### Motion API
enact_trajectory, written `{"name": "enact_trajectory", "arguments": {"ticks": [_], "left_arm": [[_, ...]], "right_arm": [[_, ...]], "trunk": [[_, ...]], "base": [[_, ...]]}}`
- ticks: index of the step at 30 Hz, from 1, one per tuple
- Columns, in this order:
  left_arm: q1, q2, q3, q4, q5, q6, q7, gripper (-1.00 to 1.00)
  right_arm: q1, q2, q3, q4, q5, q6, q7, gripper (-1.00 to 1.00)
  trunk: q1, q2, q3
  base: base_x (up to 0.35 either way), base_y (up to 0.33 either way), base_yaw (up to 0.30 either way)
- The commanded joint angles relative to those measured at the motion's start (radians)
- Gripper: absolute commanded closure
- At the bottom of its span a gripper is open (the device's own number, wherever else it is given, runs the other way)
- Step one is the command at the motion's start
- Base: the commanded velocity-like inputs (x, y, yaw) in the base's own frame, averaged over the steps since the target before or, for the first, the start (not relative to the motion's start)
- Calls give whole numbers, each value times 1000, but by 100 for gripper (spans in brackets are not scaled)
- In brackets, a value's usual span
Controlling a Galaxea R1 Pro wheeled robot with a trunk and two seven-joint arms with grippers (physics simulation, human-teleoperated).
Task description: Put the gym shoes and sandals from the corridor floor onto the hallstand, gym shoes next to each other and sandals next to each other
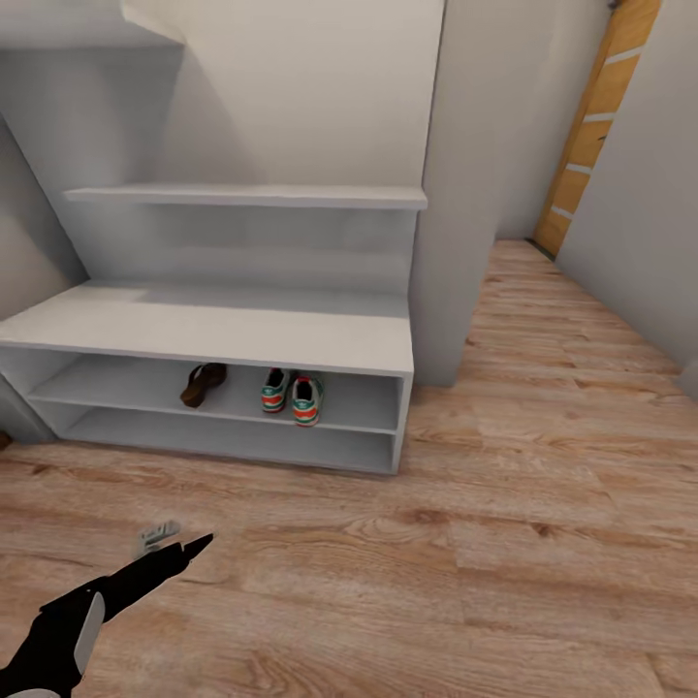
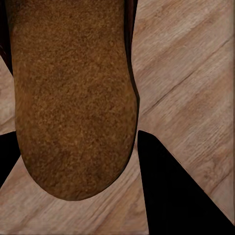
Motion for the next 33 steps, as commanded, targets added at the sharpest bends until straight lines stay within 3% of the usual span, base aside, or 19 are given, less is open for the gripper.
{"name": "enact_trajectory", "arguments": {"ticks": [1,8,13,15,20,33], "left_arm": [[0,0,0,0,0,0,0,-100],[-1,1,13,-1,-1,0,0,-100],[-1,5,64,-1,-2,0,-1,-100],[-1,19,73,-1,-1,0,-1,-100],[-1,35,79,0,0,0,-1,-100],[0,37,80,1,0,0,-3,-100]], "right_arm": [[0,0,0,0,-3,0,-4,100],[0,0,0,0,-3,0,-4,100],[0,0,0,0,-3,0,-4,100],[0,0,0,0,-3,0,-4,100],[0,0,0,0,-3,0,-4,100],[0,0,0,0,-3,0,-4,100]], "trunk": [[0,0,0],[0,0,0],[0,0,0],[0,0,0],[0,0,0],[0,0,0]], "base": [[-196,303,0],[-125,327,0],[-19,347,0],[-4,349,0],[-1,350,0],[0,350,0]]}}
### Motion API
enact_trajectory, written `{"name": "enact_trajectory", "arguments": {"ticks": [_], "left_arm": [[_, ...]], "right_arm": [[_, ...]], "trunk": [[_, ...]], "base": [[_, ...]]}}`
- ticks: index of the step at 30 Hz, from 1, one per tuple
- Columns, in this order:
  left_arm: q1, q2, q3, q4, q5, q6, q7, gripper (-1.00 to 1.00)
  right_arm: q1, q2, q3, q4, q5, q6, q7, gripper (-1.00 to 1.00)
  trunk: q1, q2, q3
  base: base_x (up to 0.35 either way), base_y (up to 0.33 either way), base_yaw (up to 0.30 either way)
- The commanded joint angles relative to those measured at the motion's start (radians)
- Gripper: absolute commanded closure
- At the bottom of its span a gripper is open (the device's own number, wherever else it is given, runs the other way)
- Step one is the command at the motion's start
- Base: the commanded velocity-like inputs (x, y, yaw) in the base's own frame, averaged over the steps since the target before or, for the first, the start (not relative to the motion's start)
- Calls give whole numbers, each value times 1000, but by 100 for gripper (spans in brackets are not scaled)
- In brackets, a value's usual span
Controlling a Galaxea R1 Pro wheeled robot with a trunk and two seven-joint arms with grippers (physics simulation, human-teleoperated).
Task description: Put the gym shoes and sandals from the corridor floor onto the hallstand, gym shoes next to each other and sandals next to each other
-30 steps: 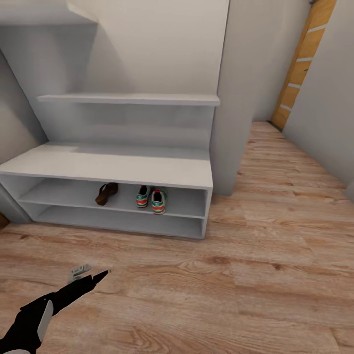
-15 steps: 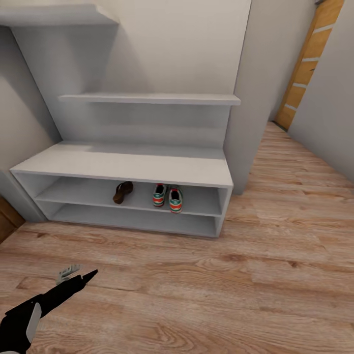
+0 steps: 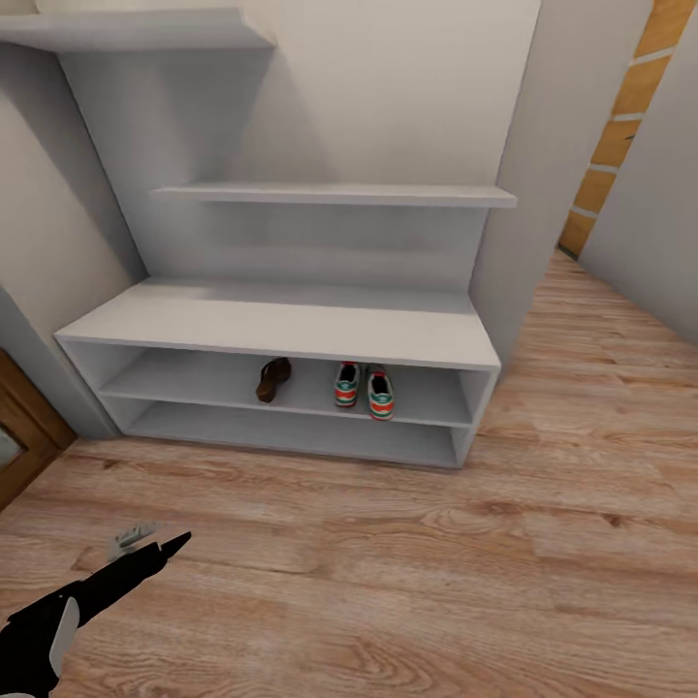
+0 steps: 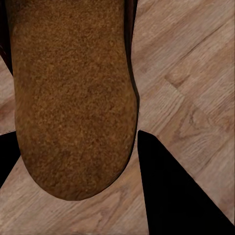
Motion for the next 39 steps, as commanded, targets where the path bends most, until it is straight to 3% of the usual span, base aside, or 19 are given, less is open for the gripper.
{"name": "enact_trajectory", "arguments": {"ticks": [1,39], "left_arm": [[0,0,0,0,0,0,0,-100],[0,0,0,3,0,0,2,-100]], "right_arm": [[0,0,0,0,-3,0,-4,100],[0,0,0,0,-3,0,-4,100]], "trunk": [[0,0,0],[0,0,0]], "base": [[0,350,0],[0,350,0]]}}
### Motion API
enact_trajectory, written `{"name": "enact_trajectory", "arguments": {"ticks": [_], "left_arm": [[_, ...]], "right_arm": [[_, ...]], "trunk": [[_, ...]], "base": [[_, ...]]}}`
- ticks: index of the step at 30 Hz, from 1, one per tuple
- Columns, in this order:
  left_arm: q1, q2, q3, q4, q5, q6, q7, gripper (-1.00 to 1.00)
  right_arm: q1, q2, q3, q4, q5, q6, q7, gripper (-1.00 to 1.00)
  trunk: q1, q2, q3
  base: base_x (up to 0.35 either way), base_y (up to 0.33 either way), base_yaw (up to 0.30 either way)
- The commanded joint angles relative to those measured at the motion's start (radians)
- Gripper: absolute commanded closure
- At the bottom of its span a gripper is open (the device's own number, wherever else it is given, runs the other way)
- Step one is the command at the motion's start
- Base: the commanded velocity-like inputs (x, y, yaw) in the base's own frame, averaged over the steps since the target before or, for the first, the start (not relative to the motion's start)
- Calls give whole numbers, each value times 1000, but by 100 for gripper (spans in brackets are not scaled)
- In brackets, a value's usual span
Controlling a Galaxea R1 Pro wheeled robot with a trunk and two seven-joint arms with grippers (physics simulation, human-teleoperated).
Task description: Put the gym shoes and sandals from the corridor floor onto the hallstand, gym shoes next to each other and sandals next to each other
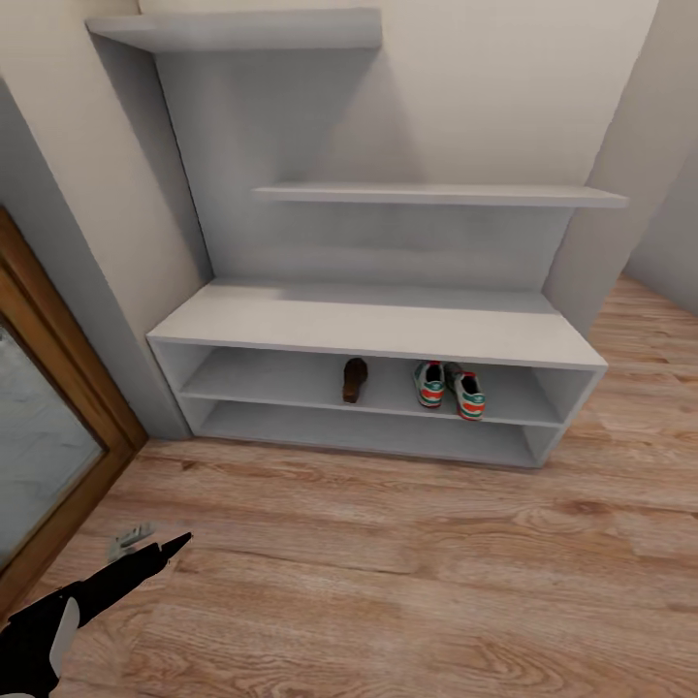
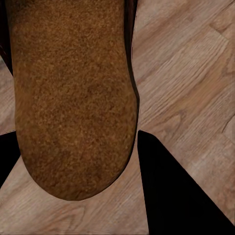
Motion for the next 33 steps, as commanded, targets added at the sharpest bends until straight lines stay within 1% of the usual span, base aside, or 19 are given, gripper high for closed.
{"name": "enact_trajectory", "arguments": {"ticks": [1,25,30,33], "left_arm": [[0,0,0,0,0,0,0,-100],[0,0,0,2,0,0,0,-100],[0,-1,0,3,0,0,0,-100],[0,-1,0,3,0,0,0,-100]], "right_arm": [[0,0,0,0,-3,0,-4,100],[0,0,0,0,-3,0,-4,100],[0,0,0,0,-3,0,-4,100],[0,0,0,0,-3,0,-4,100]], "trunk": [[0,0,0],[0,0,0],[0,0,0],[0,0,2]], "base": [[0,350,0],[0,349,0],[0,158,-5],[0,22,-165]]}}
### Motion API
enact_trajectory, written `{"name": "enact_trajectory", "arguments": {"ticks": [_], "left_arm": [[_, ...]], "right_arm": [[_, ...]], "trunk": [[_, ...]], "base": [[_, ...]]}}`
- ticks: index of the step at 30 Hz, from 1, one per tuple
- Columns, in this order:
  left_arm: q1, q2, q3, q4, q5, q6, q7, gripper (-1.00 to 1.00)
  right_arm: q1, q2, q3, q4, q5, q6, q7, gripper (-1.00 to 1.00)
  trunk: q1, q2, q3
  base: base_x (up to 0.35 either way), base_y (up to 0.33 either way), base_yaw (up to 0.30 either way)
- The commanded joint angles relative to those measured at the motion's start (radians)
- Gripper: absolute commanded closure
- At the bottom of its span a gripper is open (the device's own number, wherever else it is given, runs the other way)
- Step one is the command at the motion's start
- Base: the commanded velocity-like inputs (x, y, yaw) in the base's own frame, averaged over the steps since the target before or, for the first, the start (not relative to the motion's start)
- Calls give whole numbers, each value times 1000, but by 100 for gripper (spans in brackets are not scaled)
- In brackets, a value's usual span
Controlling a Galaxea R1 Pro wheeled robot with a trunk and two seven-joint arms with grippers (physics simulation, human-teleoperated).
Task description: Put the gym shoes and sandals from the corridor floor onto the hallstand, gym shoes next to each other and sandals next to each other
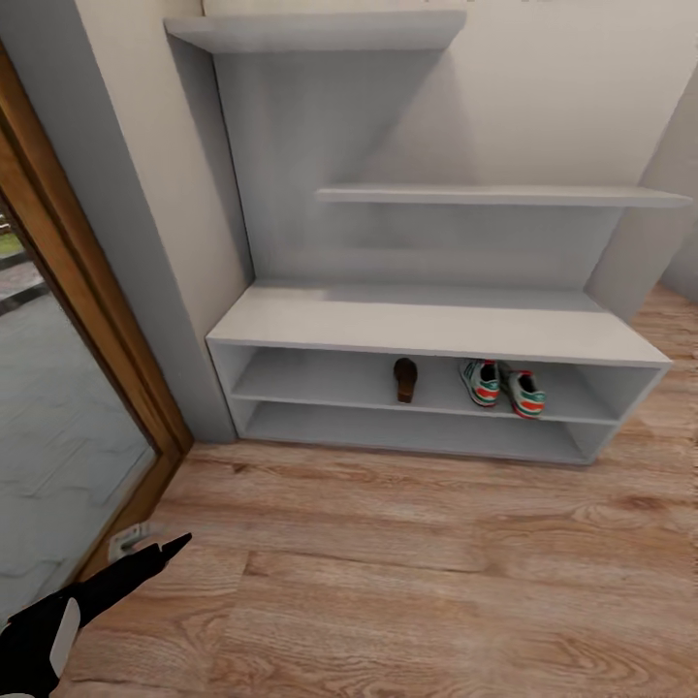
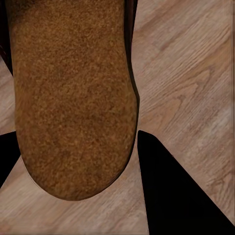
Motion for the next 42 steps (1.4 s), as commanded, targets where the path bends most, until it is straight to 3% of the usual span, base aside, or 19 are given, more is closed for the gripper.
{"name": "enact_trajectory", "arguments": {"ticks": [1,11,12,13,14,15,16,17,18,19,21,22,25,32,35,38,39,42], "left_arm": [[0,0,0,0,0,0,0,-100],[-1,2,1,-6,-2,0,4,-100],[5,30,51,-7,9,0,-68,-100],[9,32,69,-7,10,0,-98,-100],[38,63,230,-9,10,-18,-481,-100],[44,78,267,-9,10,-32,-596,-100],[51,85,286,-9,11,-42,-665,-100],[63,92,306,-9,12,-55,-747,-100],[66,94,311,-11,13,-59,-766,-100],[71,96,315,-20,13,-70,-795,-100],[77,95,318,-69,12,-93,-823,-100],[81,93,318,-159,5,-106,-831,-100],[116,91,319,-279,8,-114,-831,-100],[160,90,320,-329,12,-116,-831,-100],[164,90,319,-358,12,-116,-831,-100],[166,89,319,-386,12,-116,-831,-100],[166,89,319,-389,12,-116,-831,-100],[167,89,319,-396,12,-116,-831,-100]], "right_arm": [[0,0,0,0,-3,0,-4,100],[0,0,1,0,-3,1,-4,100],[0,0,7,0,-3,2,-4,100],[0,0,8,1,-3,2,-4,100],[0,5,30,2,-3,2,-4,100],[0,6,86,2,-3,2,-5,100],[0,7,148,2,-3,2,-7,100],[0,8,266,2,-3,2,-9,100],[0,8,308,2,-3,2,-10,100],[0,9,388,2,-3,2,-11,100],[0,10,512,2,-3,2,-13,100],[0,25,584,2,-3,2,-15,100],[0,73,610,2,-2,3,-16,100],[0,158,641,2,0,4,-18,100],[0,206,706,2,7,5,-34,100],[-2,273,810,4,41,5,-92,100],[-3,286,825,5,48,6,-104,100],[-9,359,873,10,78,5,-189,100]], "trunk": [[0,0,1],[0,0,3],[0,0,3],[0,0,3],[0,0,3],[0,0,3],[0,0,3],[0,0,3],[0,0,3],[0,0,3],[0,0,3],[0,0,3],[0,0,3],[0,0,3],[0,0,3],[0,0,3],[0,0,3],[0,0,3]], "base": [[0,8,-221],[0,2,-61],[0,0,0],[0,0,0],[0,0,0],[0,0,0],[0,0,0],[0,0,0],[0,0,0],[0,0,0],[0,0,0],[0,0,0],[0,0,0],[0,0,0],[0,0,0],[0,0,0],[0,0,0],[0,0,0]]}}
